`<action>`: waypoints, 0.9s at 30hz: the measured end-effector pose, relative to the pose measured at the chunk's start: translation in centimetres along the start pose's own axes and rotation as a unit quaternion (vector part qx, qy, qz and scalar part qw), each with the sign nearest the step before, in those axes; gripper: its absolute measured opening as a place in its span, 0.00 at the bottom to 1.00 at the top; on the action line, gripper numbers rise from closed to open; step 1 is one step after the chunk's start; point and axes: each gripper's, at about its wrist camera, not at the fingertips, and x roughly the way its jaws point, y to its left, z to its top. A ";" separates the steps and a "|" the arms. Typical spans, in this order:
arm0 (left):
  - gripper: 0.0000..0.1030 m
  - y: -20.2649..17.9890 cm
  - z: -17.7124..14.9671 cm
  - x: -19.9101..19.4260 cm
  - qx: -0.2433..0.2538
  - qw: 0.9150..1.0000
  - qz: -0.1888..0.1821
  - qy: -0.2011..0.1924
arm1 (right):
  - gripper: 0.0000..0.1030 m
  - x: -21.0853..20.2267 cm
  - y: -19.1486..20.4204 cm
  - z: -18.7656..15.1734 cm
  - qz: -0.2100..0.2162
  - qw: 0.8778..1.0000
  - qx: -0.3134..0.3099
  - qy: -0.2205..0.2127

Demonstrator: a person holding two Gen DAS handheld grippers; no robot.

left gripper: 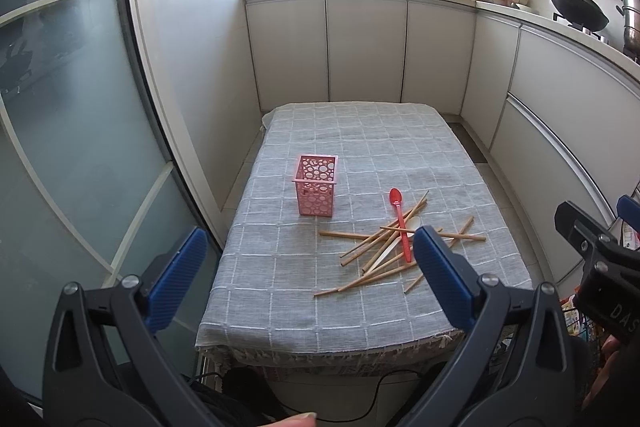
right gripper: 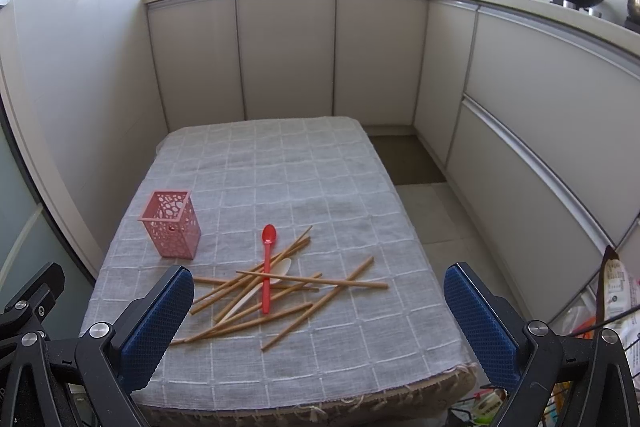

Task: Organize utensils

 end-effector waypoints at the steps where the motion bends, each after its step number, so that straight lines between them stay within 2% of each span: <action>1: 0.99 0.0 0.0 0.0 0.000 1.000 0.000 0.000 | 1.00 0.0 0.0 0.0 0.000 1.000 0.000 0.000; 18: 0.99 -0.2 -0.1 0.2 0.005 1.000 0.010 0.006 | 1.00 0.1 0.1 -0.1 -0.001 1.000 -0.001 0.002; 27: 0.99 -0.7 0.3 1.1 0.015 0.999 0.021 0.029 | 1.00 1.0 -0.3 0.2 0.004 1.000 0.001 0.009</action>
